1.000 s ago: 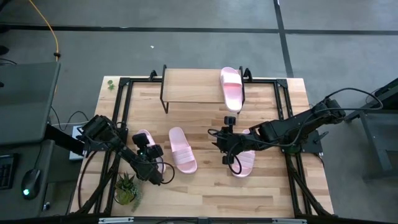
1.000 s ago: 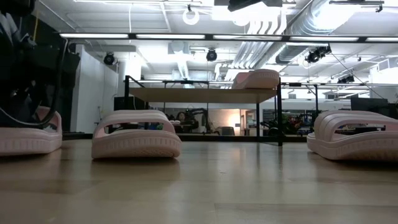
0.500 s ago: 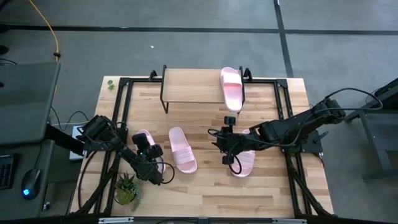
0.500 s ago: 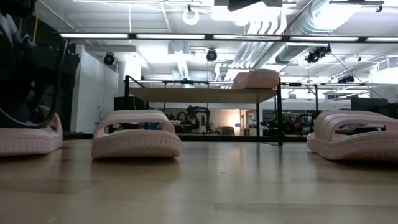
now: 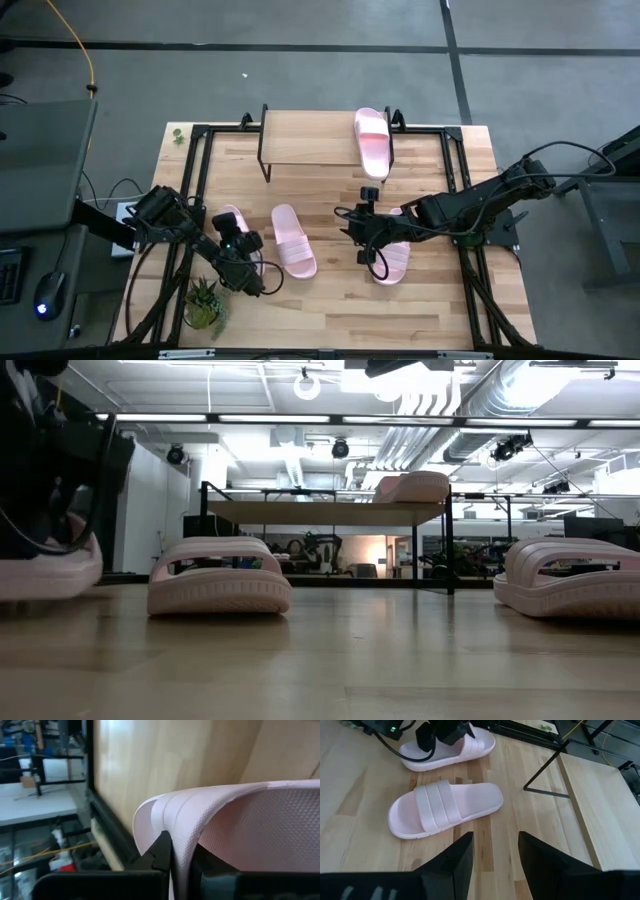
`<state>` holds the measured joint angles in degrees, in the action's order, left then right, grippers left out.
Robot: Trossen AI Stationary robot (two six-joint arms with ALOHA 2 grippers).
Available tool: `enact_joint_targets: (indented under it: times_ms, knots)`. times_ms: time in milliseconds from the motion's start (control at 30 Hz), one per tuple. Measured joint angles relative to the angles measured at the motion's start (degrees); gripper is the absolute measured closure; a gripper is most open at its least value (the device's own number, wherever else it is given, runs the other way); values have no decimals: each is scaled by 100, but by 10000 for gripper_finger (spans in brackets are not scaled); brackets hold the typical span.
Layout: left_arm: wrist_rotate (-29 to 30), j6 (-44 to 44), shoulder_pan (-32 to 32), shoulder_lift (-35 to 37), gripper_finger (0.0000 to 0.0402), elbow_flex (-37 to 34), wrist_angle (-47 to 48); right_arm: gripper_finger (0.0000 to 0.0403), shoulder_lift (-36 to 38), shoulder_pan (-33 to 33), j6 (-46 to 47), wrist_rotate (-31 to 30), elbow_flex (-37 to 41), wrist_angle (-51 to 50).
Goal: Pick and place slides into the shelf
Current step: Put the white slide on the shelf
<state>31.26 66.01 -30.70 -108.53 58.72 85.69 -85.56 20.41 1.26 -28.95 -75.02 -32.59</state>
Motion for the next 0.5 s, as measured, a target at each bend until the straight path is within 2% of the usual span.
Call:
enact_joint_targets:
  times_ms: [200, 500]
  knots:
    - [117, -36, -4, 12, 395, 470, 495, 256, 0, 1, -7, -11, 0, 0]
    - [268, -699, -4, 17, 398, 934, 437, 256, 0, 37, -152, -423, 0, -184]
